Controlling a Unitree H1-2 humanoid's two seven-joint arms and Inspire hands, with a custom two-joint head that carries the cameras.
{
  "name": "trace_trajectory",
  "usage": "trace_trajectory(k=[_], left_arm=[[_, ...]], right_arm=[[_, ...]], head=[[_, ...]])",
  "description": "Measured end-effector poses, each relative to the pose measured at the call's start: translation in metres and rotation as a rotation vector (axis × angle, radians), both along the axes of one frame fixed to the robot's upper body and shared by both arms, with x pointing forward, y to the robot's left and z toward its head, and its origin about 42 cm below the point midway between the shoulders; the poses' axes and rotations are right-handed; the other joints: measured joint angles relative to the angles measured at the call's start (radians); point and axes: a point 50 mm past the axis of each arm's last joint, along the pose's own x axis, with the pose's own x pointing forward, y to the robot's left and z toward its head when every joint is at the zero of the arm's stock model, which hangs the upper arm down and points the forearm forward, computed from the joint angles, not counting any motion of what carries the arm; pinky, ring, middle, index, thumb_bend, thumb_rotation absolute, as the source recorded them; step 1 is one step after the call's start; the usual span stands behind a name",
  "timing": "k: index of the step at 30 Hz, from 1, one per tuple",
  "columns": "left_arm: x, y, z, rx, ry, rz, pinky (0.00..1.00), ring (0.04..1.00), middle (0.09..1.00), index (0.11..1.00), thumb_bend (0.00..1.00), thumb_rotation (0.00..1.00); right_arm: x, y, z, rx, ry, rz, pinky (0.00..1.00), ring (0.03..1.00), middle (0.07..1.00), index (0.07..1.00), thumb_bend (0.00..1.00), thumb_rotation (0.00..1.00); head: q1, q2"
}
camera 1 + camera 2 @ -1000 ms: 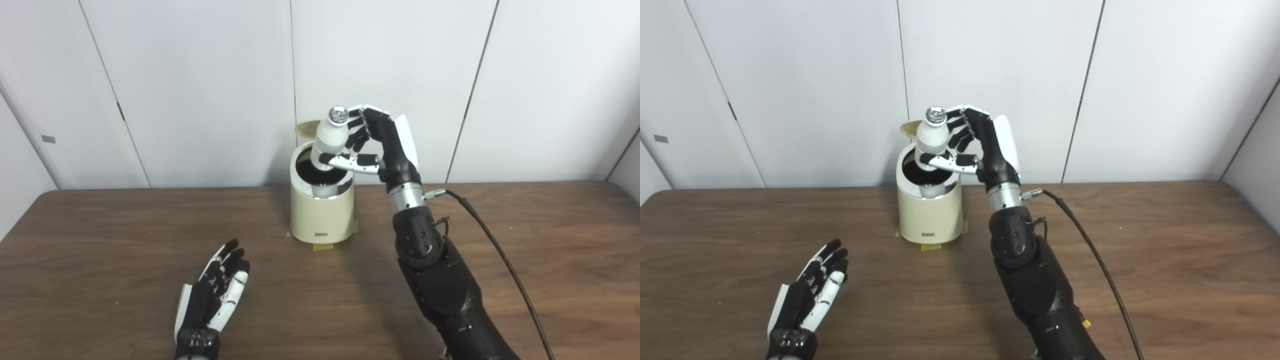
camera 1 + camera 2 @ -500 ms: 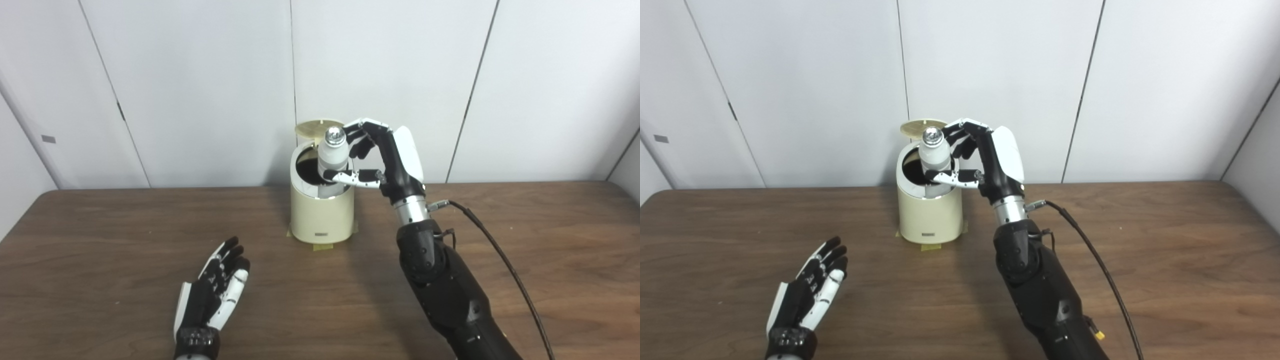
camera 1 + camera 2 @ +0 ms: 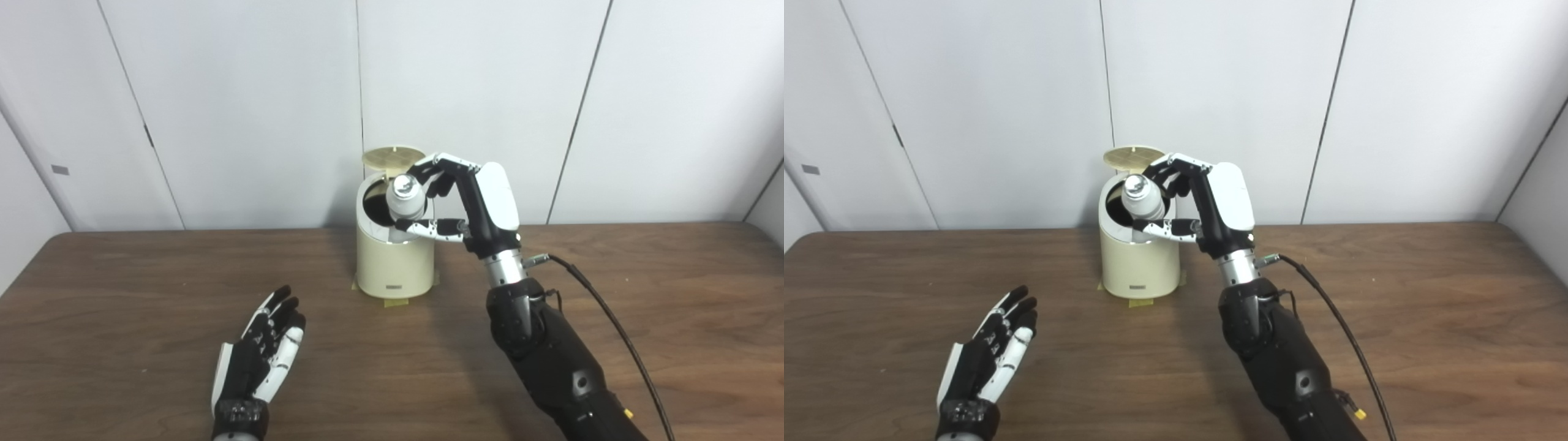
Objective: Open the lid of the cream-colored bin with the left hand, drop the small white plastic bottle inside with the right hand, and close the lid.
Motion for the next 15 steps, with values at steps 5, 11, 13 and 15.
trace_trajectory(k=[5, 11, 13, 15], left_arm=[[0.000, 0.000, 0.000, -0.001, 0.000, 0.000, 0.86, 0.880, 0.875, 0.917, 0.54, 0.55], [0.000, -0.001, 0.000, -0.002, 0.000, -0.001, 0.85, 0.872, 0.874, 0.912, 0.54, 0.54], [0.000, -0.001, 0.000, -0.002, 0.000, -0.001, 0.84, 0.869, 0.872, 0.910, 0.54, 0.55], [0.000, -0.001, 0.000, -0.002, 0.000, -0.002, 0.85, 0.870, 0.871, 0.908, 0.54, 0.55]], right_arm=[[0.002, -0.002, -0.007, 0.010, 0.013, -0.002, 0.33, 0.388, 0.496, 0.520, 0.52, 0.00], [0.003, -0.003, -0.015, 0.011, 0.042, -0.006, 0.32, 0.384, 0.493, 0.524, 0.52, 0.00], [0.003, -0.003, -0.015, 0.011, 0.042, -0.007, 0.32, 0.384, 0.494, 0.523, 0.52, 0.00], [0.003, -0.003, -0.016, 0.011, 0.046, -0.008, 0.32, 0.384, 0.497, 0.521, 0.52, 0.00]], head=[[0.002, -0.003], [0.003, -0.006], [0.003, -0.006], [0.003, -0.011]])
